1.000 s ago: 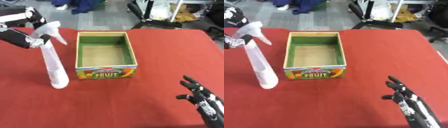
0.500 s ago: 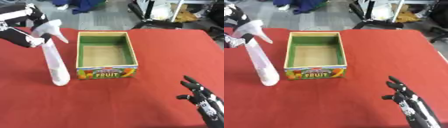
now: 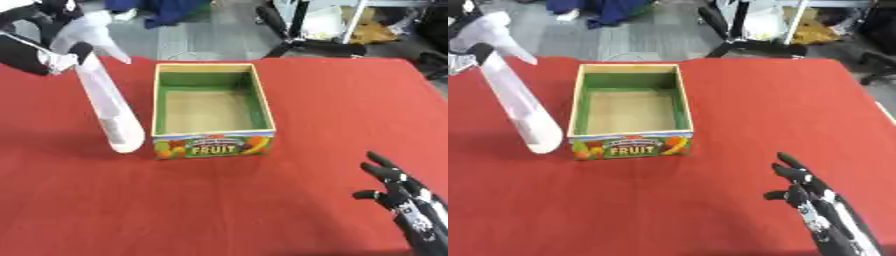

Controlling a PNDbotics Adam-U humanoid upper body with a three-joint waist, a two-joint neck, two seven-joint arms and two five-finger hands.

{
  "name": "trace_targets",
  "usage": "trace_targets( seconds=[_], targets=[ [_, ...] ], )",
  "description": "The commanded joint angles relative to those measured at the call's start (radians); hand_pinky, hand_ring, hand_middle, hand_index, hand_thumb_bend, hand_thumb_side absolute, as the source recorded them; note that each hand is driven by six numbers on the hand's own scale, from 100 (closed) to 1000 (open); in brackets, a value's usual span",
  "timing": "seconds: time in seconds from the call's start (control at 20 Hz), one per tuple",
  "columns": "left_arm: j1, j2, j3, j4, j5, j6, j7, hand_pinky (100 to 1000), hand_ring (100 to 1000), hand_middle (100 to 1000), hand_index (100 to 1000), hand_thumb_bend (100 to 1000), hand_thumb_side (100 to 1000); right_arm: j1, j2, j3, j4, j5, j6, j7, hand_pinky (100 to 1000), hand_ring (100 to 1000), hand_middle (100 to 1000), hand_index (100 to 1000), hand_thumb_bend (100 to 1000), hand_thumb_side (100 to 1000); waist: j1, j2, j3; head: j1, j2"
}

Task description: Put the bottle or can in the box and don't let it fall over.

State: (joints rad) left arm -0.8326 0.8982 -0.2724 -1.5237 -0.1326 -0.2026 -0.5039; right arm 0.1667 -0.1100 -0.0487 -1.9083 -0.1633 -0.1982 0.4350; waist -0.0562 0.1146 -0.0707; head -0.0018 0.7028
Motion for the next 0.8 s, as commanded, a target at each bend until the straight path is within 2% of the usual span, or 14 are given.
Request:
trace_targets(
  seconds=[0.05,0.55,0.8],
  targets=[
    [-0.037,0.034,0.034,-0.01,-0.017,0.0,0.035,462,358,198,470,100,221,-0.006,-0.013,-0.005,-0.009,0.005,-0.002,-0.002,704,1000,1000,797,100,578,0.007,-0.014,-0.003,-0.001,0.005],
    [-0.138,-0.053,0.034,0.057,-0.048,-0.002,0.107,464,362,201,471,100,213,-0.007,-0.019,0.002,-0.007,0.0,-0.002,0.005,705,1000,1000,797,100,581,0.007,-0.015,-0.02,0.011,0.003],
    [-0.176,-0.112,0.011,0.089,-0.051,-0.009,0.127,476,370,206,476,100,214,-0.011,-0.019,0.009,-0.006,-0.004,0.0,0.012,705,1000,1000,797,100,584,0.005,-0.011,-0.036,0.021,0.0]
  ],
)
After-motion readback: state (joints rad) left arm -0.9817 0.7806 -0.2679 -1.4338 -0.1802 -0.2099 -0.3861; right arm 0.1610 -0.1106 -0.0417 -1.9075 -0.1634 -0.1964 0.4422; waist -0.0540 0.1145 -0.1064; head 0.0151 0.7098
